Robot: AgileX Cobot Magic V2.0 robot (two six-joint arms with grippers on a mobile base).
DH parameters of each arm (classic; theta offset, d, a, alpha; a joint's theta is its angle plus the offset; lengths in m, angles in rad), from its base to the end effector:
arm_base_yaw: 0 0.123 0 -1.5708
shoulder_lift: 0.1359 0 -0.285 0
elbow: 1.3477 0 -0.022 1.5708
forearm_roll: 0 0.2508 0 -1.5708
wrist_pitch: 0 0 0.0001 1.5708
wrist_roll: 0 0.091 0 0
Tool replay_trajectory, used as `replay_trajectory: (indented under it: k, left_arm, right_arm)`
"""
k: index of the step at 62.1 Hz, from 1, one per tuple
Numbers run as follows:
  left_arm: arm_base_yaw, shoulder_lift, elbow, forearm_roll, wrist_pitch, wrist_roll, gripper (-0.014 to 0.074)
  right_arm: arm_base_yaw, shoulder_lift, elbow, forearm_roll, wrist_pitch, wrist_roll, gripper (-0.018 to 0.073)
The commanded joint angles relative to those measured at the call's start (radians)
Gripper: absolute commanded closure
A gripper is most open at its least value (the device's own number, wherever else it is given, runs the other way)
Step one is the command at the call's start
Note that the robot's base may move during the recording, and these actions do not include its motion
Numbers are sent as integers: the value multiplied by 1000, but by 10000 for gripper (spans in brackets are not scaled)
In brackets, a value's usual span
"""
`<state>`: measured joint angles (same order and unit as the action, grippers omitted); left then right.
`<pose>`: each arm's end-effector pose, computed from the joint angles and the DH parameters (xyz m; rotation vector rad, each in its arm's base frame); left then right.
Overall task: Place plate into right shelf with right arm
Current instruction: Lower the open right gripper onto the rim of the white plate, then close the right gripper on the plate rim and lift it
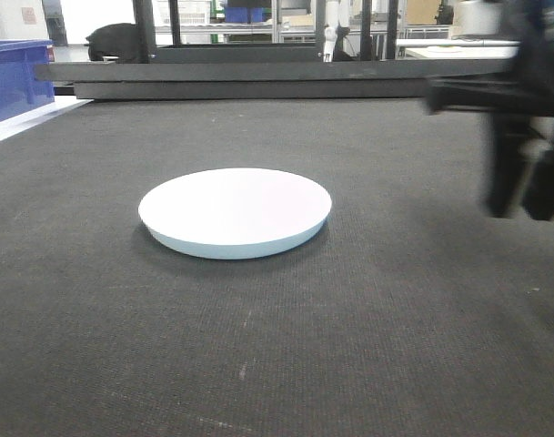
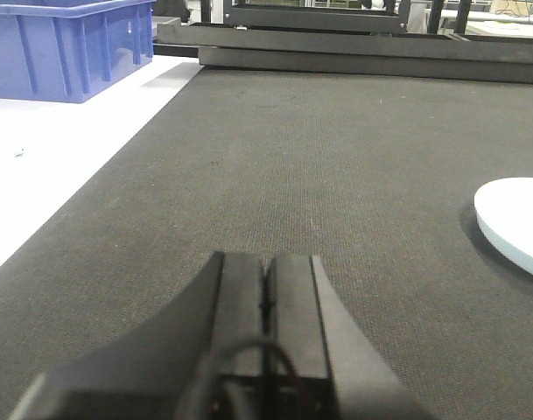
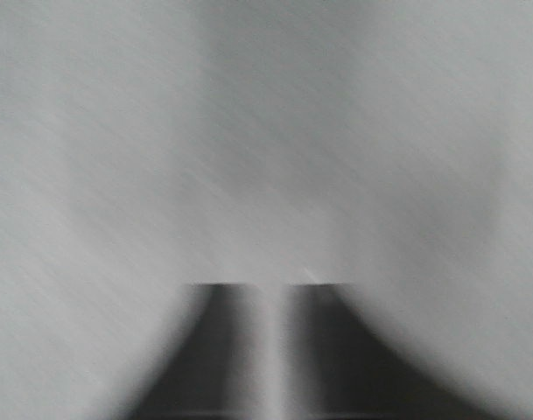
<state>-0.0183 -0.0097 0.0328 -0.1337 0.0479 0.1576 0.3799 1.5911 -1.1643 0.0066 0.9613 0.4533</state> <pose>0.0571 -0.0016 0.1983 0.0380 1.5537 -0.0004 0.2899 0.1163 0.2540 0.1105 2.8904 0.1667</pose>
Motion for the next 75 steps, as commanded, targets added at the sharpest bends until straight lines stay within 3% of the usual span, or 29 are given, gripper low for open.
replay_trajectory:
  k: [1,11,30,41,54,61,75]
  left_arm:
    - [-2,-10,10,-8,-90,-7,724]
    - [-2,-10,10,-8,-90,-7,724]
    - [-2,-10,10,-8,-90,-7,724]
    - [-2,-10,10,-8,-90,-7,724]
    - [-2,-10,10,-8,-90,-7,724]
    - [-2,-10,10,-8,-90,-7,724]
    - [-2,-10,10,-8,-90,-7,724]
  right_arm:
    - [42,41,-127,-27,19,19,-92]
    - [82,186,-333,-25,114,19,-43]
    - [85,414,-687,-19,259,19,-27]
    - [85,503,-819,6,300,19,-27]
    - [85,563,-857,15,321,19,-15]
    - [87,579,-857,15,341,19,52]
    - [88,582,-857,22,355,19,351]
